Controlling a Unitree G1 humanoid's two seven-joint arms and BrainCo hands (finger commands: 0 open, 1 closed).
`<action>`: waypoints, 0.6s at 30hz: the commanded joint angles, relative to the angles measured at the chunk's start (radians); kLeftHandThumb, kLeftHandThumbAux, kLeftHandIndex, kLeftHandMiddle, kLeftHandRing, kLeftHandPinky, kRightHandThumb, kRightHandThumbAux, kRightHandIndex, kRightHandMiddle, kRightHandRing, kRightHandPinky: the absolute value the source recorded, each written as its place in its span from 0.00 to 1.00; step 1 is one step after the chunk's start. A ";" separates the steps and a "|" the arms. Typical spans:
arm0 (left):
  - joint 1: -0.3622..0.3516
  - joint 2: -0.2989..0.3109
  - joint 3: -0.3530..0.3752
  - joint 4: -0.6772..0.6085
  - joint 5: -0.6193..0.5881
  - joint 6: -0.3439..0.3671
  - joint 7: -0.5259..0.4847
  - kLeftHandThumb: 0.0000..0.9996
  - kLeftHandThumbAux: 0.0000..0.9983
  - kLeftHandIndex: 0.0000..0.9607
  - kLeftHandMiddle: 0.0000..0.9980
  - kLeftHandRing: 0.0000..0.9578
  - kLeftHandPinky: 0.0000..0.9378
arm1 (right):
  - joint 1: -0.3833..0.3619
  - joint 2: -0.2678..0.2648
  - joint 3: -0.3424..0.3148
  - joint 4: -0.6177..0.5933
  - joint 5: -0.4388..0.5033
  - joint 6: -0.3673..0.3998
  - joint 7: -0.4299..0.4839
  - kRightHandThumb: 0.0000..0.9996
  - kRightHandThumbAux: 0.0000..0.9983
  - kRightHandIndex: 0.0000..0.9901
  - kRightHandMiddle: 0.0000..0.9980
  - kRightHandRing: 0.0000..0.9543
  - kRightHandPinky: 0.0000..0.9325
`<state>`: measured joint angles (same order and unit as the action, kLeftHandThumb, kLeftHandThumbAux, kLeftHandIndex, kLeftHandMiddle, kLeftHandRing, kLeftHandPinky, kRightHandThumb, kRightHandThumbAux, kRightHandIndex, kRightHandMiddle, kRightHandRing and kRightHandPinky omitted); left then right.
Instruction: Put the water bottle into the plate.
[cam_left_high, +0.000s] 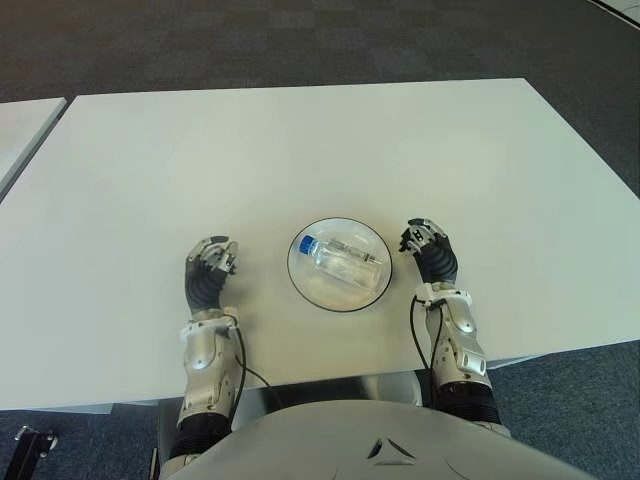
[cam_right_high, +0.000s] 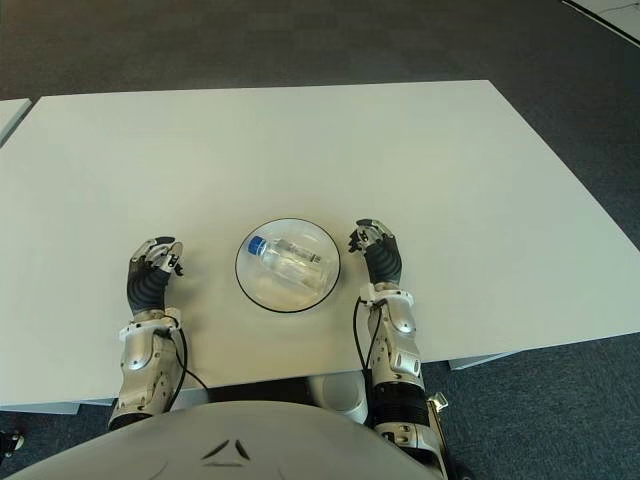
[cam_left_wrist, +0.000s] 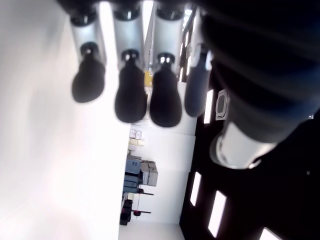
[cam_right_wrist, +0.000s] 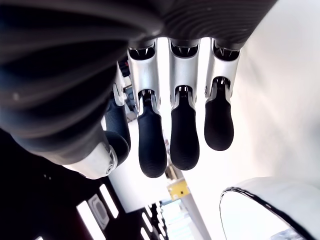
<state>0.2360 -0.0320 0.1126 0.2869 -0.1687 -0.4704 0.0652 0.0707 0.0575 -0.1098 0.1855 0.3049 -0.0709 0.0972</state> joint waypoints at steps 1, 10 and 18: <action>-0.014 0.001 0.005 0.033 0.036 0.052 0.014 0.70 0.72 0.45 0.73 0.75 0.75 | 0.007 0.018 -0.006 0.031 0.006 0.033 -0.001 0.71 0.73 0.44 0.63 0.66 0.68; -0.042 0.023 0.002 0.100 0.077 -0.026 -0.026 0.70 0.72 0.45 0.74 0.76 0.77 | 0.003 0.024 -0.007 0.037 0.013 0.032 0.004 0.71 0.73 0.44 0.64 0.66 0.69; -0.058 0.029 0.002 0.130 0.094 -0.047 -0.025 0.70 0.72 0.45 0.75 0.77 0.78 | -0.001 0.023 -0.006 0.039 0.011 0.034 -0.003 0.71 0.73 0.44 0.64 0.66 0.69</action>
<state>0.1746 -0.0065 0.1125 0.3810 -0.0930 -0.5287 0.0408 0.0641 0.0580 -0.1101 0.1959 0.3136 -0.0702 0.1055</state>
